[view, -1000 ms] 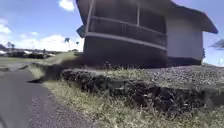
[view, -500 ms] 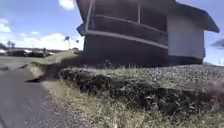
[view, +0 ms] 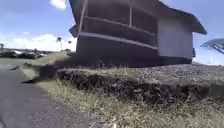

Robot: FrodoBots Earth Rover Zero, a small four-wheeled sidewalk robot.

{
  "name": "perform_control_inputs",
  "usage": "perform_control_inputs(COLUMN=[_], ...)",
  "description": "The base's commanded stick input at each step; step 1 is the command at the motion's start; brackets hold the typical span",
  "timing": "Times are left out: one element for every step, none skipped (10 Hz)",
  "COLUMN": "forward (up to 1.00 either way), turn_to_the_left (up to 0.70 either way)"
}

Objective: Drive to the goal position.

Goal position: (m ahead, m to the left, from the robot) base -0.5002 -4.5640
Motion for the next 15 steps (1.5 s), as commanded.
perform_control_inputs(forward=[-0.96,-0.71,0.00,0.00,0.00,0.00,0.02,0.30,0.88,0.99,1.00,1.00,1.00,1.00,1.00], turn_to_the_left=[0.36,0.35,0.53,0.09,0.01,0.00,0.00,-0.03,-0.16,-0.39,-0.40,-0.40,-0.40,-0.40,-0.40])
